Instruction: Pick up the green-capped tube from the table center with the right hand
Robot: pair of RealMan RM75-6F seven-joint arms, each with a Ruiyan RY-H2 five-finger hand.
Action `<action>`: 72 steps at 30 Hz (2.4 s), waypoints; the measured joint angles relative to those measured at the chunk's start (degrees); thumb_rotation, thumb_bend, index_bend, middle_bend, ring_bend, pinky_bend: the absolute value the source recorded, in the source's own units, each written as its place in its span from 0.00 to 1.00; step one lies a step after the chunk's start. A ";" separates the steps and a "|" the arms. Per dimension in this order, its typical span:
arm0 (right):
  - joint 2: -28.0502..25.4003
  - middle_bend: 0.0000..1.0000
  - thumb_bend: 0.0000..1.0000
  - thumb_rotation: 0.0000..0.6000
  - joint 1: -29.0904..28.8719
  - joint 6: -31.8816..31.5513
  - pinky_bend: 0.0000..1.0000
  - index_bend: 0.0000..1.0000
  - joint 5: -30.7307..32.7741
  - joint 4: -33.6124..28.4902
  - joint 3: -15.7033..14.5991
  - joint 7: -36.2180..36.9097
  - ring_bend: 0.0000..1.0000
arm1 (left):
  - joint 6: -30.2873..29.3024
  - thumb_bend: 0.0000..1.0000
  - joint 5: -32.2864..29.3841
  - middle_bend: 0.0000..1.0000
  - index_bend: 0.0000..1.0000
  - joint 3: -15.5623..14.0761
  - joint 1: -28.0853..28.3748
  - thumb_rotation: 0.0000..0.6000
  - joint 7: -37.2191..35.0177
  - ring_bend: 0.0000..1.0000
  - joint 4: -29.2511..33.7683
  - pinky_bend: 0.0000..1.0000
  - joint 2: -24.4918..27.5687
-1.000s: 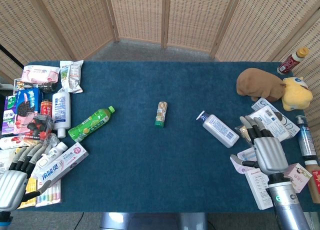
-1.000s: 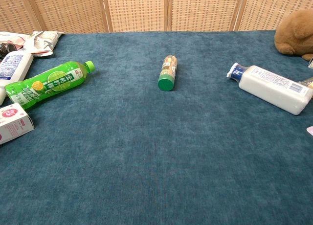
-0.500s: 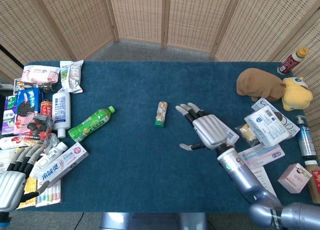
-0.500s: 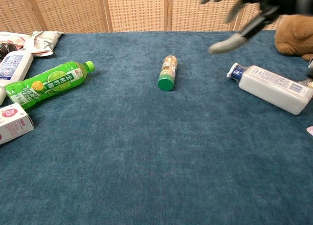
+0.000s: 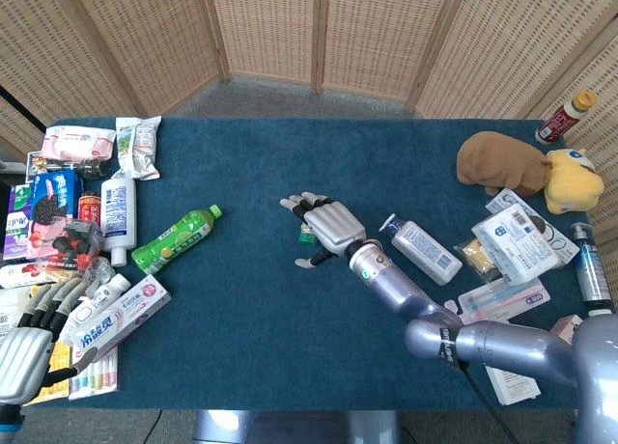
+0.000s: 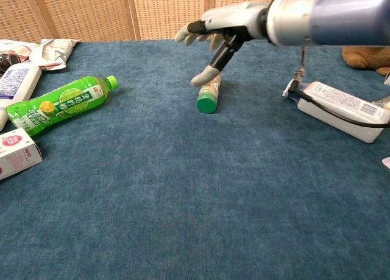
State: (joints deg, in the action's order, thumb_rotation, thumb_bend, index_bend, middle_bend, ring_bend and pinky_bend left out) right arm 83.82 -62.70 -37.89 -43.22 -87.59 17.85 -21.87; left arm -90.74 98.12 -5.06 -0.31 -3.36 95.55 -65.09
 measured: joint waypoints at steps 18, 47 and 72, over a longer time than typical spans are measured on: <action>10.50 0.10 0.23 0.79 -15.51 6.20 0.15 0.00 19.29 18.95 -11.19 -7.87 0.00 | -1.67 0.30 -0.34 0.00 0.00 -0.31 -1.31 1.00 -0.84 0.00 -0.20 0.00 0.77; 5.03 0.49 0.20 0.98 -13.93 1.58 0.39 0.12 21.21 15.83 -18.81 -9.19 0.27 | -2.27 0.31 2.64 0.00 0.00 -0.97 -1.03 1.00 0.04 0.00 1.63 0.00 1.33; -3.33 1.00 0.16 1.00 -0.20 -7.49 0.91 0.65 -1.36 3.77 -10.05 6.50 0.84 | -3.98 0.30 4.44 0.00 0.00 -1.75 -1.76 1.00 -3.59 0.00 -0.47 0.00 0.91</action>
State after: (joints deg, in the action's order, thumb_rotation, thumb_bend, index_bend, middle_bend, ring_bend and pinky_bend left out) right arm 80.49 -62.89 -45.38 -44.58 -83.82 7.80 -15.37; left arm -94.73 102.56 -6.81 -2.06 -6.95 95.08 -64.18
